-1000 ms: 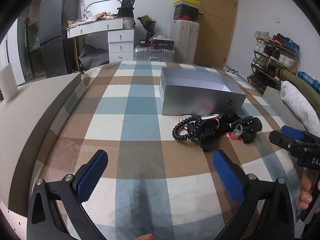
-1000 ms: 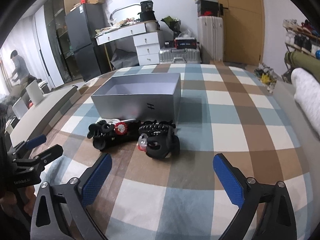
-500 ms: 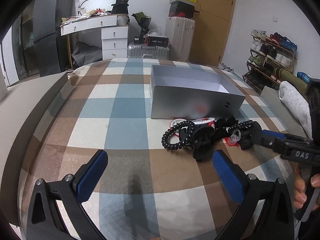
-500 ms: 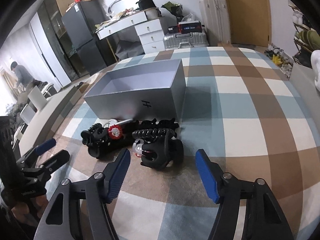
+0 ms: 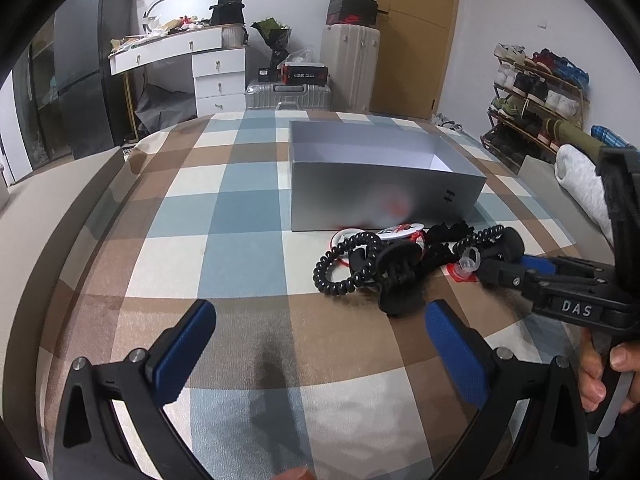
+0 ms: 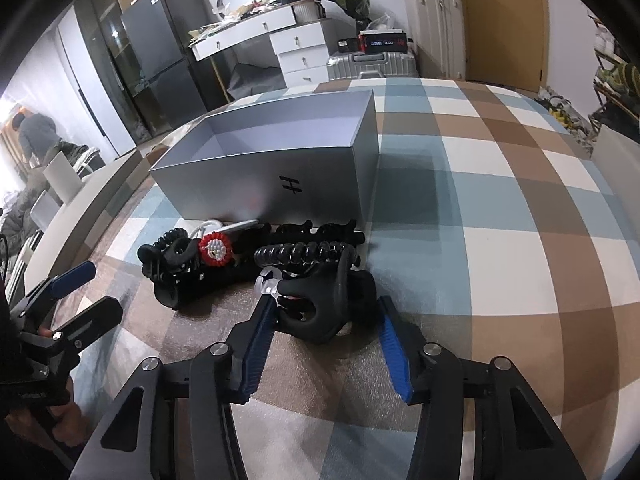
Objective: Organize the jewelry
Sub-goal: 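Close the right tool on a black claw clip in the pile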
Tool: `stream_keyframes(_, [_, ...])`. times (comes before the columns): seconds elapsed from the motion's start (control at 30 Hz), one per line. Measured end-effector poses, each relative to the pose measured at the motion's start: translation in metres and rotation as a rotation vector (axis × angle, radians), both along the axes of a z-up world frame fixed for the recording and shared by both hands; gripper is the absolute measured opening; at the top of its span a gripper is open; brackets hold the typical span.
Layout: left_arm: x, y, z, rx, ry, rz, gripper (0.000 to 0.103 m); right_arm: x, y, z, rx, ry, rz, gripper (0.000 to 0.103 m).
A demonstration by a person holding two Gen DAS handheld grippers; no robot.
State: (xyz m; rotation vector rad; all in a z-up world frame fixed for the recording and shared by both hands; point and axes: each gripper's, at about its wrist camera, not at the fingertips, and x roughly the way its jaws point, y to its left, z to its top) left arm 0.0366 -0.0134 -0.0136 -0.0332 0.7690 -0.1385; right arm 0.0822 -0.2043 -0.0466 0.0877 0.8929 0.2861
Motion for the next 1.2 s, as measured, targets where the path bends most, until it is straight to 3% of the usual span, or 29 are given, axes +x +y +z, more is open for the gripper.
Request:
stream_keyframes(0.03, [0.0, 0.0, 0.0, 0.003, -0.002, 0.0, 0.102, -0.002, 0.0, 0.002, 0.006, -0.016, 0.005, 0.042])
stream_keyframes(0.3, [0.002, 0.005, -0.001, -0.026, 0.004, 0.034, 0.102, -0.022, -0.014, 0.01, 0.091, -0.053, -0.006, 0.042])
stream_keyframes(0.5, [0.0, 0.004, -0.002, -0.033, 0.011, 0.035, 0.102, -0.024, -0.018, 0.006, 0.159, 0.047, 0.026, 0.042])
stream_keyframes(0.57, [0.0, 0.003, -0.002, -0.027, 0.013, 0.035, 0.102, -0.027, -0.013, 0.009, 0.12, 0.041, 0.035, 0.042])
stream_keyframes(0.63, [-0.001, 0.003, -0.001, -0.027, 0.012, 0.038, 0.102, -0.032, -0.005, 0.017, -0.001, -0.009, 0.024, 0.042])
stream_keyframes(0.8, [-0.003, -0.001, 0.001, -0.042, 0.006, 0.017, 0.102, -0.04, -0.012, 0.027, 0.102, -0.062, 0.07, 0.042])
stream_keyframes(0.93, [-0.006, -0.007, 0.005, -0.049, -0.015, -0.023, 0.102, -0.045, -0.006, 0.028, 0.108, -0.071, 0.117, 0.042])
stream_keyframes(0.97, [-0.007, -0.009, 0.005, -0.054, -0.019, -0.042, 0.1, -0.046, -0.004, 0.027, 0.104, -0.069, 0.124, 0.042])
stream_keyframes(1.03, [-0.007, -0.015, 0.005, -0.049, -0.02, -0.08, 0.087, -0.046, 0.001, 0.024, 0.096, -0.063, 0.148, 0.042])
stream_keyframes(1.17, [-0.005, -0.027, -0.002, -0.039, 0.016, -0.163, 0.053, -0.05, 0.013, 0.021, 0.074, -0.06, 0.196, 0.042])
stream_keyframes(1.2, [-0.006, -0.029, -0.003, -0.042, 0.024, -0.183, 0.052, -0.051, 0.015, 0.021, 0.073, -0.06, 0.204, 0.042])
